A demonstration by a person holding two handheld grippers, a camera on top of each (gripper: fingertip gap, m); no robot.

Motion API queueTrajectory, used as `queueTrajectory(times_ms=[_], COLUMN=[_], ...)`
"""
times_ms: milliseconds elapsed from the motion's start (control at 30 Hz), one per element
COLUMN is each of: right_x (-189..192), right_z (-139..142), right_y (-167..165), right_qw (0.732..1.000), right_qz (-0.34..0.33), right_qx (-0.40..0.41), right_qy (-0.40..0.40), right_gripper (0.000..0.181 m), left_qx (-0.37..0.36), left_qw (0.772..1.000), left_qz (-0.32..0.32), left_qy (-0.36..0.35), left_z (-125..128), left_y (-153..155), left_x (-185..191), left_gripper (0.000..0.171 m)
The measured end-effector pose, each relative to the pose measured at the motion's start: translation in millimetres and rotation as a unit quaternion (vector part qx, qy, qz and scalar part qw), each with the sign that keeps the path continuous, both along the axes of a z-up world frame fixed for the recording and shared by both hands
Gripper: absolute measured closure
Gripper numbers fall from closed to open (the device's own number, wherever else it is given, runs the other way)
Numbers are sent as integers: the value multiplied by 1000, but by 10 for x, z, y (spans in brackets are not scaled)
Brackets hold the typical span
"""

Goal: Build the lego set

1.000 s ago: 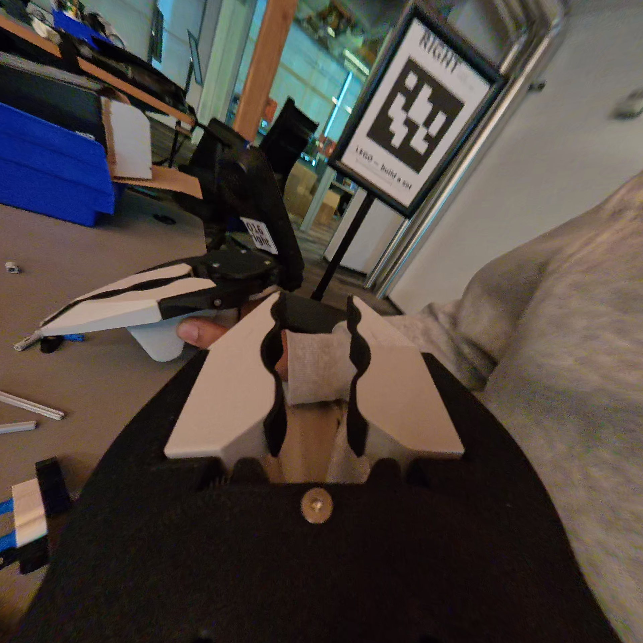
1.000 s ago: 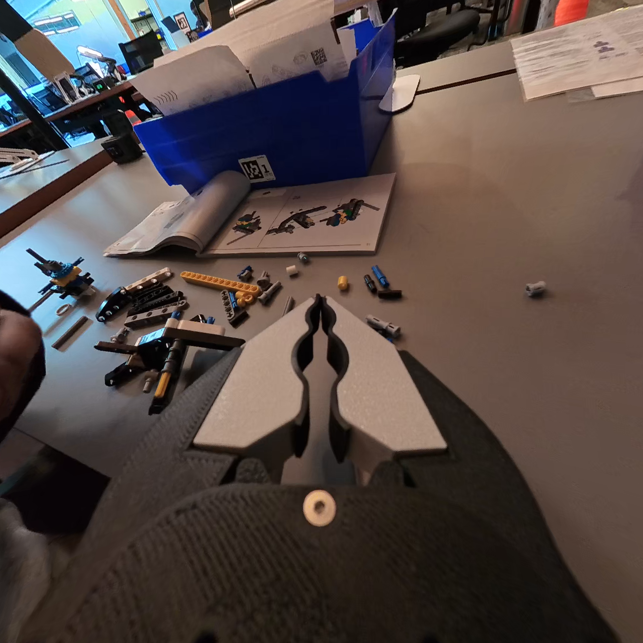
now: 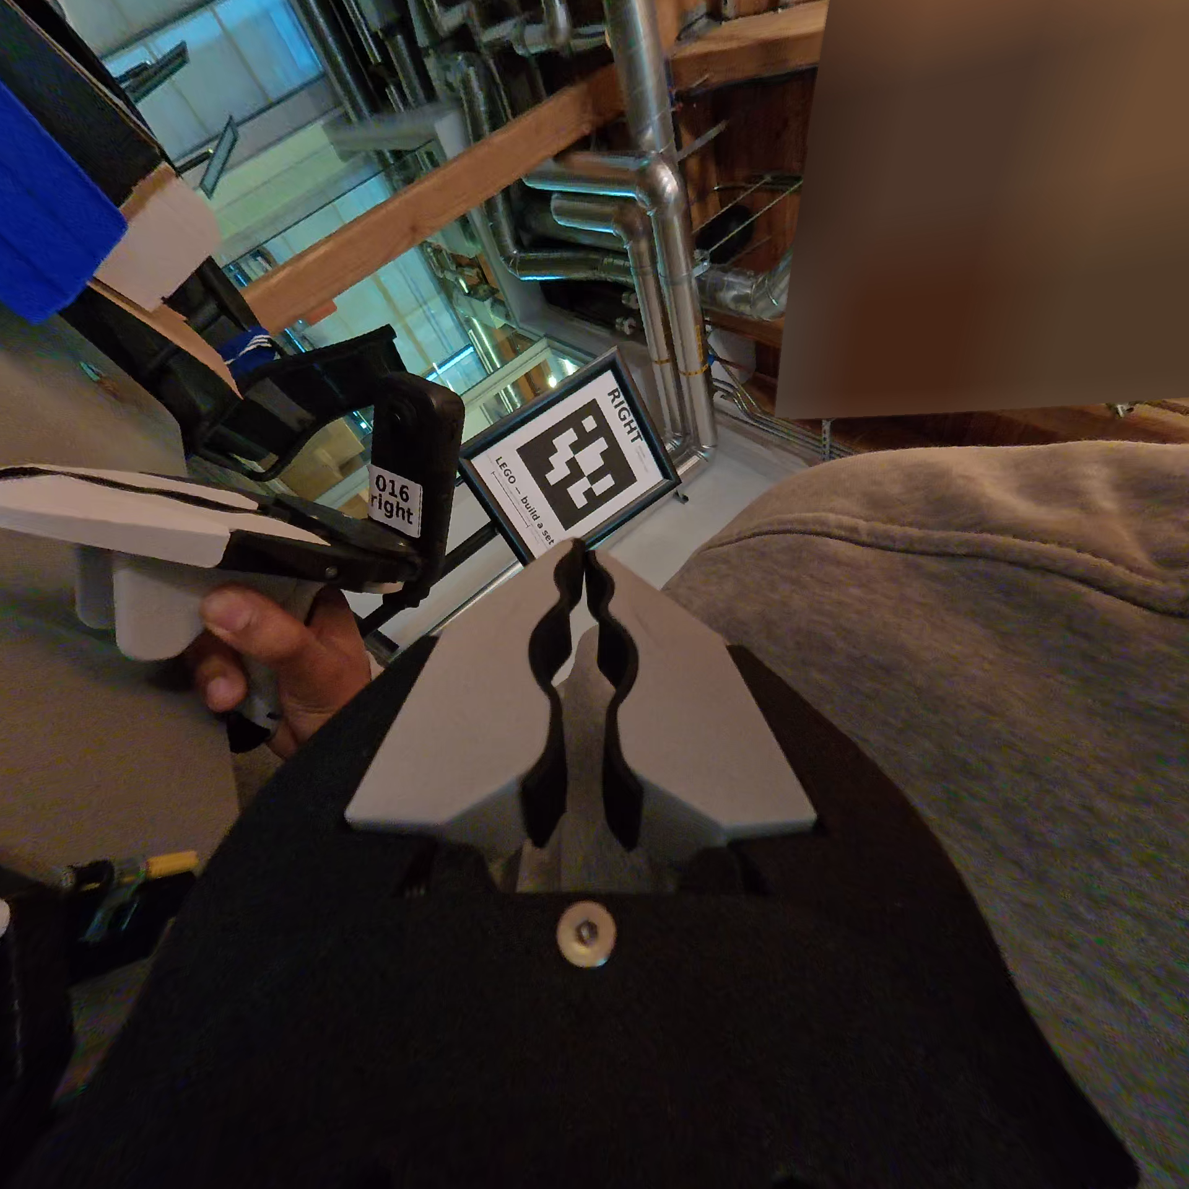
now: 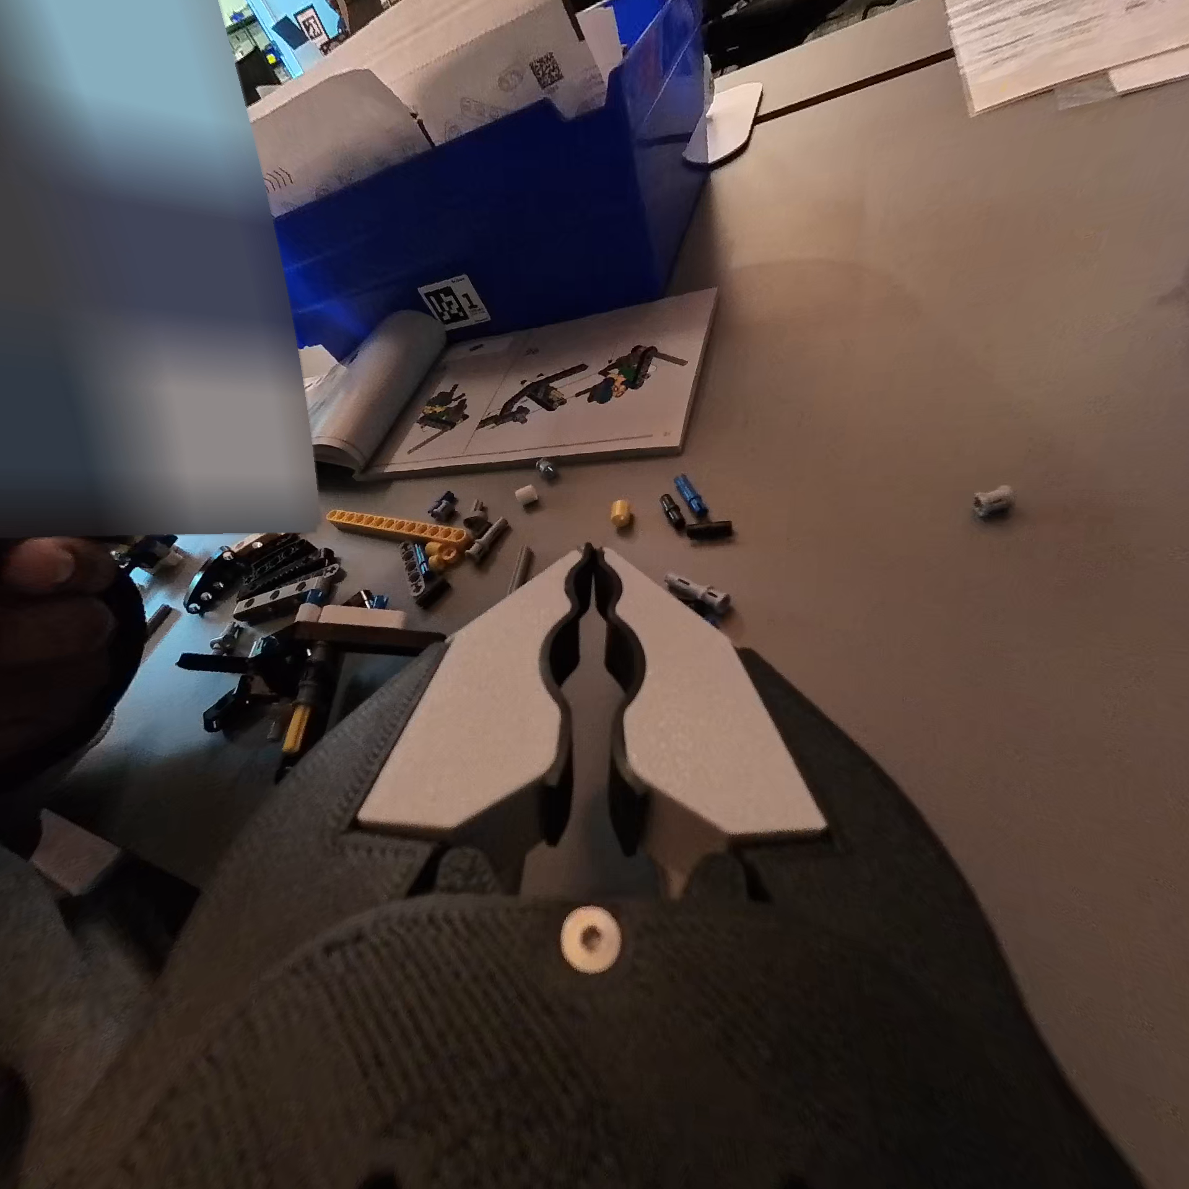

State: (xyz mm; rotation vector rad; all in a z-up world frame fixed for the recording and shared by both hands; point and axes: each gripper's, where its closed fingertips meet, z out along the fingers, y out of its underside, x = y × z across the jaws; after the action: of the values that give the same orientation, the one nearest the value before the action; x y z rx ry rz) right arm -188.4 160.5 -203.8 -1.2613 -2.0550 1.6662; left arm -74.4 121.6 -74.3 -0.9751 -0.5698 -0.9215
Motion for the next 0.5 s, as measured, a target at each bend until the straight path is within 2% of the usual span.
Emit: queueTrajectory(times_ms=[33, 500], right_x=[1, 2], right_z=[2, 5], right_y=[-1, -5], right_qw=[1000, 1000], right_qz=[0, 3], right_qx=[-1, -3], right_qy=[0, -1], right_gripper=[181, 181], left_qx=[-1, -5], left_qw=[1000, 1000], left_qz=[-3, -8], left_qy=[0, -10], left_z=[-5, -51], left_y=[10, 24], left_x=[8, -12], left_gripper=[171, 171])
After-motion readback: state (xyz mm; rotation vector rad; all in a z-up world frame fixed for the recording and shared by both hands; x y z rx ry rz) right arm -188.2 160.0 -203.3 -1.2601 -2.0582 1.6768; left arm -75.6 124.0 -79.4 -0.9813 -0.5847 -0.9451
